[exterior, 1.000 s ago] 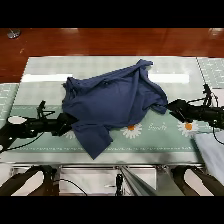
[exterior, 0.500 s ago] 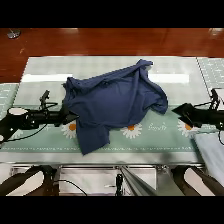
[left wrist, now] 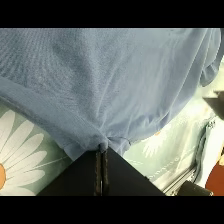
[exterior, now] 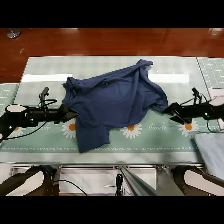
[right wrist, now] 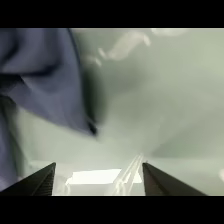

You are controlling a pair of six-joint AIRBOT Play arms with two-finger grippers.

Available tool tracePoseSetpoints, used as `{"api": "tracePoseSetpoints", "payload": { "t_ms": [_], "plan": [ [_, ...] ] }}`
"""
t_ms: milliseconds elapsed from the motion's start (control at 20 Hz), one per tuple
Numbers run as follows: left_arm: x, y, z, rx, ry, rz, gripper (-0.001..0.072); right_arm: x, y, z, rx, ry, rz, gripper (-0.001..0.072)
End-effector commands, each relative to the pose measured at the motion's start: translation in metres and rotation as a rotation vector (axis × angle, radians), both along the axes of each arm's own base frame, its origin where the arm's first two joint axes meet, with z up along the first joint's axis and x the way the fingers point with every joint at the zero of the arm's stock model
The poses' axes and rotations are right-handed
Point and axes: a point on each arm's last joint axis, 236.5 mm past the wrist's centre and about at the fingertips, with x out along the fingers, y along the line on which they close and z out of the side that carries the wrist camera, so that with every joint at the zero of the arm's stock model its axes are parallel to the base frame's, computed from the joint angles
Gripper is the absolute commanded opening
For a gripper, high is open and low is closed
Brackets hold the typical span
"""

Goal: Fold the shirts.

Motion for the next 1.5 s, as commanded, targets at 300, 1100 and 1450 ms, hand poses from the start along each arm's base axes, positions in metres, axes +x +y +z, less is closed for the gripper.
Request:
{"api": "tracePoseSetpoints", "payload": {
  "t_ms": [300,1100,1450],
  "plan": [
    [0.001,0.000,0.000,0.002,-0.002,0.001,0.0019,0.065,0.030,-0.005,0.020,-0.016,0.074,0.0471],
    [0.097,0.052,0.496,0.121,-1.239,0.221,0.0017,0.133,0.001,0.514,-0.360,-1.137,0.115,0.0023],
    [-0.068,0.128,0.611,0.795,-1.496,0.556,0.0017,-0.048,-0.014,0.575,-0.635,-1.272,0.019,0.0024]
  ]
}}
